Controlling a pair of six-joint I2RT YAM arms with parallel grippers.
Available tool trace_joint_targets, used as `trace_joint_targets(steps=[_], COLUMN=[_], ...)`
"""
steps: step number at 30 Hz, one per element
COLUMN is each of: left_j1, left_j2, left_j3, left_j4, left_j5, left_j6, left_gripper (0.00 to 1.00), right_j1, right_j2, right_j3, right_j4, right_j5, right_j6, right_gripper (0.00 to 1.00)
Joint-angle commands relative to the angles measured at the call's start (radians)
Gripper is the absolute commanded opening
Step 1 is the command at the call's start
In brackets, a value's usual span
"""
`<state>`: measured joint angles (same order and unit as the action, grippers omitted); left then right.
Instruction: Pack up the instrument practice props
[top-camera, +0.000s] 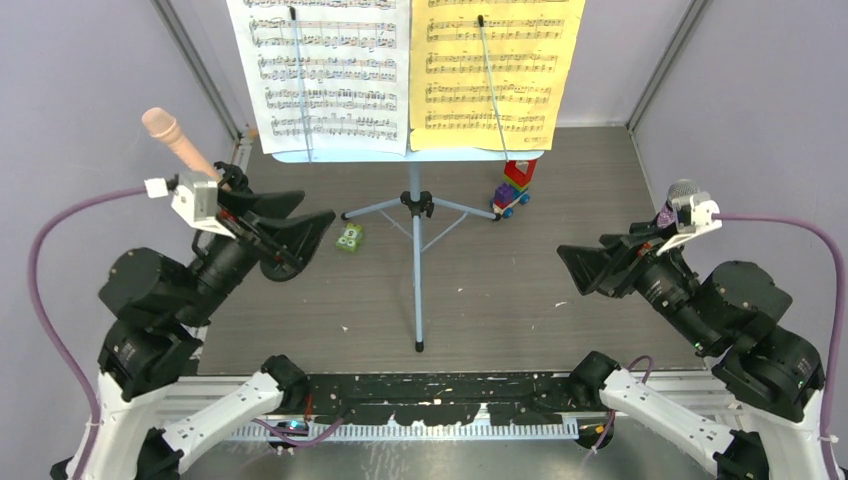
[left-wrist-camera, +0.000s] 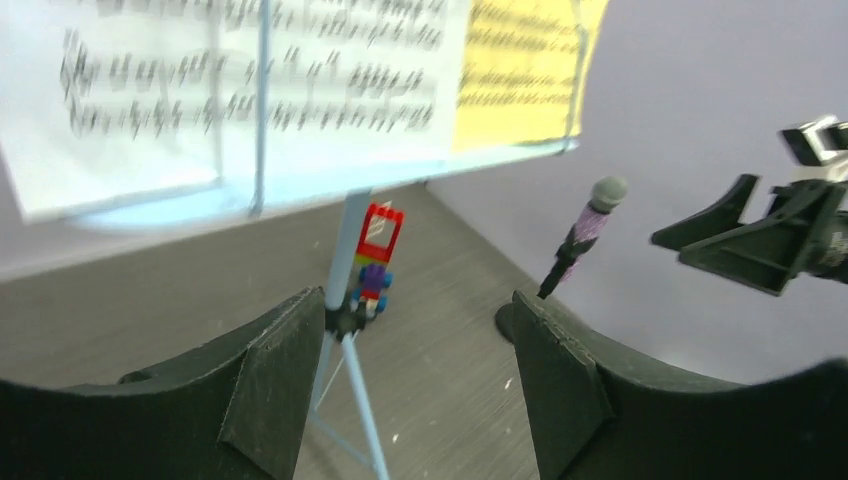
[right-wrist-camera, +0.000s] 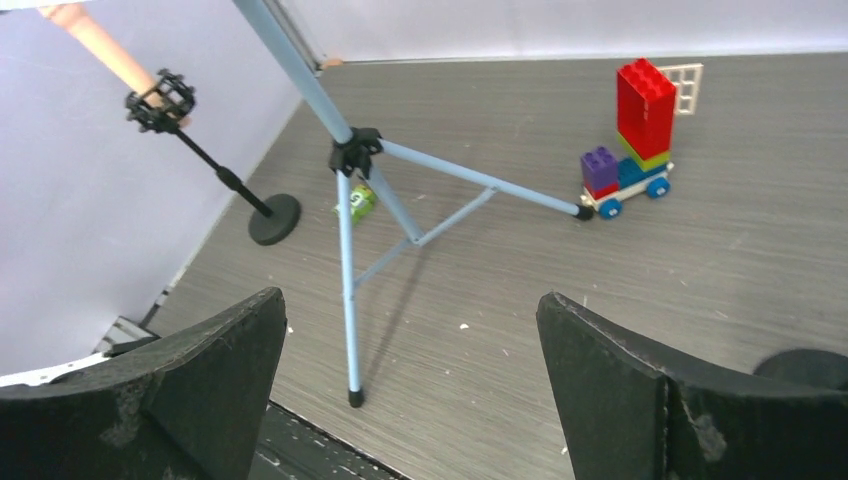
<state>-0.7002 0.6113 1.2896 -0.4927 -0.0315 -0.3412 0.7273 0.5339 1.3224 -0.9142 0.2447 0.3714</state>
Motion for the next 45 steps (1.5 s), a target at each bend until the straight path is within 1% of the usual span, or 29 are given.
trace_joint_targets(steps=[1, 5, 6, 10, 11, 13, 15, 18, 20, 23, 26, 31, 34, 45], left_j1=[-0.003, -0.003, -0.003, -0.002, -0.003, -0.003, -0.002, -0.002, -0.001, 0.005, 0.024, 0.029, 0.039, 0.048], left_j2=[0.145, 0.311, 0.348, 0.471, 0.497, 0.54, 0.612, 0.726, 0.771, 0.806, 0.832, 0.832, 0.84, 0.892], left_j3=[0.208, 0.397, 0.454, 0.598, 0.627, 0.68, 0.773, 0.936, 0.998, 1.026, 1.034, 0.989, 0.979, 0.985], left_j4=[-0.041, -0.047, -0.051, -0.043, -0.033, -0.023, -0.05, -0.128, -0.132, -0.1, -0.066, 0.021, 0.05, 0.123], left_j5=[0.142, 0.256, 0.289, 0.421, 0.432, 0.414, 0.4, 0.438, 0.455, 0.441, 0.453, 0.436, 0.43, 0.477], left_j6=[0.018, 0.099, 0.129, 0.187, 0.196, 0.222, 0.247, 0.278, 0.29, 0.307, 0.294, 0.29, 0.288, 0.252], left_gripper=[0.7, 0.71, 0.72, 0.73, 0.74, 0.8, 0.82, 0.82, 0.82, 0.84, 0.84, 0.83, 0.85, 0.85], right_j1=[0.004, 0.004, 0.004, 0.004, 0.003, 0.003, 0.004, 0.003, 0.004, 0.004, 0.004, 0.004, 0.004, 0.004], right_j2=[0.09, 0.173, 0.195, 0.306, 0.344, 0.428, 0.526, 0.637, 0.668, 0.717, 0.763, 0.761, 0.756, 0.781], right_j3=[0.114, 0.206, 0.232, 0.371, 0.436, 0.549, 0.686, 0.791, 0.822, 0.874, 0.921, 0.87, 0.845, 0.847], right_j4=[0.025, 0.091, 0.103, 0.121, 0.111, 0.064, 0.0, -0.023, 0.002, 0.024, 0.038, 0.137, 0.179, 0.208], right_j5=[-0.077, -0.134, -0.138, -0.131, -0.134, -0.142, -0.149, -0.161, -0.169, -0.183, -0.189, -0.107, -0.066, -0.09], right_j6=[-0.016, -0.011, -0.002, 0.033, 0.033, 0.021, -0.008, -0.041, -0.061, -0.076, -0.076, -0.086, -0.097, -0.089], right_gripper=[1.0, 0.99, 0.98, 0.93, 0.92, 0.92, 0.92, 0.92, 0.92, 0.94, 0.93, 0.9, 0.88, 0.76])
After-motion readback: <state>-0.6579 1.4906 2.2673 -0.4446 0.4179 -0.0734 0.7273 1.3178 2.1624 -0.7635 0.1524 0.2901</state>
